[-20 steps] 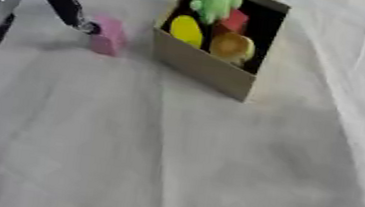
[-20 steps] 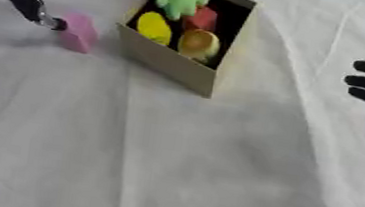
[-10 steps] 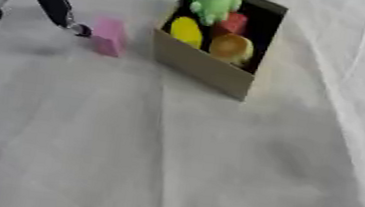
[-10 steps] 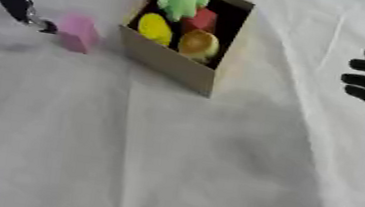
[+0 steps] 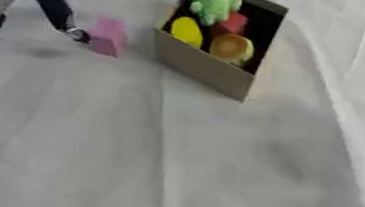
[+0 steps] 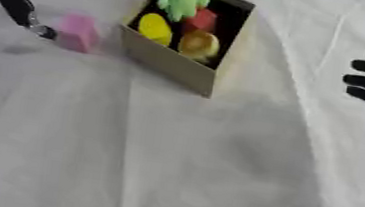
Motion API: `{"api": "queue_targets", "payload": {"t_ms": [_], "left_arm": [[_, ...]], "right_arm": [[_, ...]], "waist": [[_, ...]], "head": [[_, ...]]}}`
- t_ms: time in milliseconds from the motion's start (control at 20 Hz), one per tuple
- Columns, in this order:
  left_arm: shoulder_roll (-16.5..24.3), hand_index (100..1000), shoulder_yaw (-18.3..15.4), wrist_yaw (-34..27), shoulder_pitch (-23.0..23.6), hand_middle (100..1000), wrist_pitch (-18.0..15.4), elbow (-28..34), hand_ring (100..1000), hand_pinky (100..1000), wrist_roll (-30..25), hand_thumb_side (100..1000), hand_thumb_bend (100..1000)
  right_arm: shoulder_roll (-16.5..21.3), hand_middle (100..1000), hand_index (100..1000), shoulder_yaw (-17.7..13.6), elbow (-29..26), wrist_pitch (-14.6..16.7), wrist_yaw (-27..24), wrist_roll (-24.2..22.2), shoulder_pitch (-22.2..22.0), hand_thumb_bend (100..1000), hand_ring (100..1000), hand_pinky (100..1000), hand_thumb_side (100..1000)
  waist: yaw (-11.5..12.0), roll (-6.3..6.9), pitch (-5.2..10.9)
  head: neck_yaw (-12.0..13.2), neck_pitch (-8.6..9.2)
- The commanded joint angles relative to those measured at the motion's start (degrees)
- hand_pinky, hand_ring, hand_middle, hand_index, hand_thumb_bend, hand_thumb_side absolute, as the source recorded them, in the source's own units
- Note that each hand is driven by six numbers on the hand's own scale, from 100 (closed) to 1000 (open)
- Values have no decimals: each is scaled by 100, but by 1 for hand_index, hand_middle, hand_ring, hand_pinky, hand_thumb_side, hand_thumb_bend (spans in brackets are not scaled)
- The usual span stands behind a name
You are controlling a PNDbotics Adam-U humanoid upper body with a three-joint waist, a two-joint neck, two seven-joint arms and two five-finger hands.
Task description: Pick up objects on the table and place them in the box.
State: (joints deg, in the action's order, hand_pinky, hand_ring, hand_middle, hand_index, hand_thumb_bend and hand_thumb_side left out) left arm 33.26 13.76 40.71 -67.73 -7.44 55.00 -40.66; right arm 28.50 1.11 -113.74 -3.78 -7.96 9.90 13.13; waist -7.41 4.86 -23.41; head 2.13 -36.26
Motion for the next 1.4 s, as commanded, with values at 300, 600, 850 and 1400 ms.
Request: {"api": "queue_targets", "payload": {"t_ms": [300,600,850,1400], "left_arm": [[7,898,-173,166,-89,848,23,-174,893,914,270,100,509],[-53,890,-184,207,-81,837,1,-252,888,909,303,100,488],[-105,883,-190,229,-77,824,-31,-310,882,904,317,100,469],[-179,780,-211,499,-58,700,12,-446,818,866,425,100,360]], "right_arm": [[56,772,837,-37,-85,14,-7,1,73,100,772,801,930],[46,772,837,-38,-85,21,-12,1,88,100,773,801,929],[35,772,837,-46,-85,23,-16,11,94,100,773,801,930],[14,770,836,-54,-85,37,-39,35,117,100,772,801,927]], "waist": [[-21,-40,91],[-40,-38,80],[-54,-36,65],[-89,-39,55]], "head": [[46,65],[63,97],[70,109],[97,133]]}}
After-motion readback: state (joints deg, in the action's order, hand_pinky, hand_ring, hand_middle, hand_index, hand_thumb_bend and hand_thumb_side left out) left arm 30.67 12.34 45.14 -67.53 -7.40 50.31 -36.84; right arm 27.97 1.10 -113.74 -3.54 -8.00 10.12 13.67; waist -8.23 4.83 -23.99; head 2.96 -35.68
